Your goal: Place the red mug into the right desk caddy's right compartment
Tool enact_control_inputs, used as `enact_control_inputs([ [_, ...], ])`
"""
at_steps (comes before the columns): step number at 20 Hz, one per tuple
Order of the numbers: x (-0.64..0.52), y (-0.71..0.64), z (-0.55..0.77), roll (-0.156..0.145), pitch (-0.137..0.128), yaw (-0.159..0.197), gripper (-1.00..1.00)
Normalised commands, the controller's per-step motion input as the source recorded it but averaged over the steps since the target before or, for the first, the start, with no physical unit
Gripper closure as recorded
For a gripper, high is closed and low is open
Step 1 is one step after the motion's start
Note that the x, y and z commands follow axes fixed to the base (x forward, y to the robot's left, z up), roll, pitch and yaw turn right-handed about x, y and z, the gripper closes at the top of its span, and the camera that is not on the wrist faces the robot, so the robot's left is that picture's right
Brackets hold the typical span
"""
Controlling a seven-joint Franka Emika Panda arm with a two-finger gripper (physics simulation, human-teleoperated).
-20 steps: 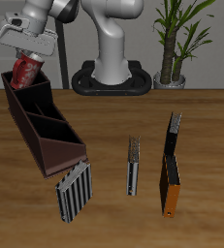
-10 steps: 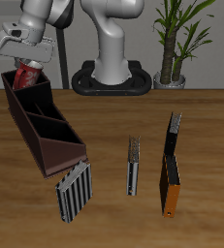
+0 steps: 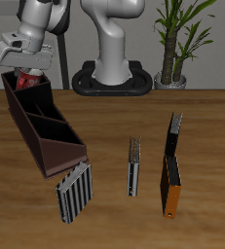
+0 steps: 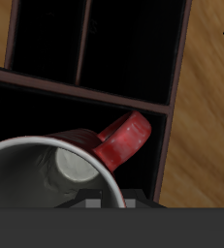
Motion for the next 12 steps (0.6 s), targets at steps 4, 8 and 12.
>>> enact_control_inputs([
  [4, 0.11, 0.01, -0.25, -0.011, 0.050, 0.034, 1.00],
  [8, 0.04, 0.06, -0.29, -0.048, 0.056, 0.119, -1.00],
  [12, 0.01, 0.01, -0.04, -0.014, 0.014, 0.028, -1.00],
])
